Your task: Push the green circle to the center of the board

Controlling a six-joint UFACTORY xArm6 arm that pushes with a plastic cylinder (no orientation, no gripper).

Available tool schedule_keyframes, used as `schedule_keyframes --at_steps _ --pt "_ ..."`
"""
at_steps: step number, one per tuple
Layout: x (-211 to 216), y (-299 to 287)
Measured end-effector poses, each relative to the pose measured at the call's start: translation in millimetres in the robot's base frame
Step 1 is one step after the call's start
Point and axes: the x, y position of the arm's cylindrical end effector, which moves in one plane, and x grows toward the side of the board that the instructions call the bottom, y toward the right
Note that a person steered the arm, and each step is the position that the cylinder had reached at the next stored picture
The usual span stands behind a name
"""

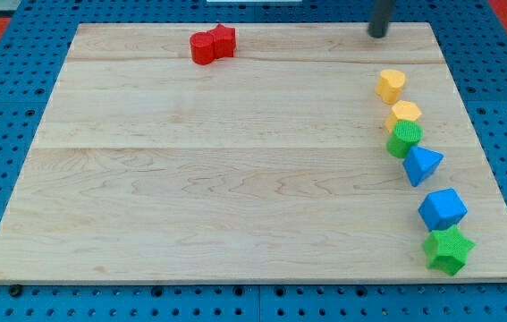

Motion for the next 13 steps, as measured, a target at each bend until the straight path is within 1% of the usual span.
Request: schedule_keyframes --at_steps 1,2,3,4,5,6,7,8,9,10,11,12,13 --pt "2.9 43.2" --pt "13.7 101.6" --pt "78.6 99.3" --pt "153.8 80.1" --pt "206.9 19.3" --pt "210.3 -60.8" --pt "220.8 -89.9" --pt "230.6 -65.7" --pt "265.2 -68.9" --pt "296.4 -118.4" --pt "287.1 -145.9" --pt "263.3 -153.2" --pt "252.0 -208.3"
